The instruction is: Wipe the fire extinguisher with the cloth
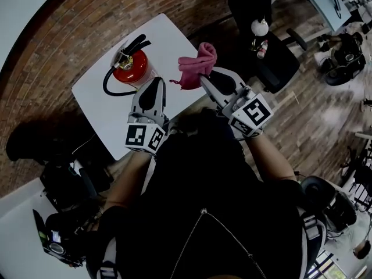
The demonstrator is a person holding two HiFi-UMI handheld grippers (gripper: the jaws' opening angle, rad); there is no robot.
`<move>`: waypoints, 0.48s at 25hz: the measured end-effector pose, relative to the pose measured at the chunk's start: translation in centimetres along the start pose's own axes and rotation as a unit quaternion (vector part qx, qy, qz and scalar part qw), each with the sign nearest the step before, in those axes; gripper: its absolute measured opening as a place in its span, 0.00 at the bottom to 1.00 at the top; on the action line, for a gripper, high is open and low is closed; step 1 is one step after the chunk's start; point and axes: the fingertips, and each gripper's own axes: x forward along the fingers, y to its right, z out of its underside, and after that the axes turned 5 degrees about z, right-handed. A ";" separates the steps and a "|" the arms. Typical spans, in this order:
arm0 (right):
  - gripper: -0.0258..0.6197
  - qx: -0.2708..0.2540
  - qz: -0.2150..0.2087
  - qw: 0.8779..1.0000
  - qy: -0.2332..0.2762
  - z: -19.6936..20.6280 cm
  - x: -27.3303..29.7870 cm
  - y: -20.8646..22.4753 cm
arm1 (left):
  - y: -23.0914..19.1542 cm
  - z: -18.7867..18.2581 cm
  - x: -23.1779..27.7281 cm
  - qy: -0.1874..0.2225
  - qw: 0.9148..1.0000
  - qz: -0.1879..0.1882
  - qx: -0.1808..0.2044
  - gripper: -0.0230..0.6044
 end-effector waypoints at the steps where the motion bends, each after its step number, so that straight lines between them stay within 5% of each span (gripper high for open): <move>1: 0.15 0.001 -0.001 1.000 0.003 -0.2 -0.2 0.7 | 0.4 0.0 0.6 -0.001 1.000 0.002 0.003 0.09; 6: 0.15 0.002 -0.027 0.999 0.023 -0.8 -0.2 5.3 | 1.3 0.8 4.3 -0.003 1.000 -0.014 0.014 0.09; 12: 0.15 0.031 -0.104 0.994 0.030 -2.6 0.1 14.4 | 1.9 2.4 12.0 0.011 0.997 -0.070 -0.020 0.09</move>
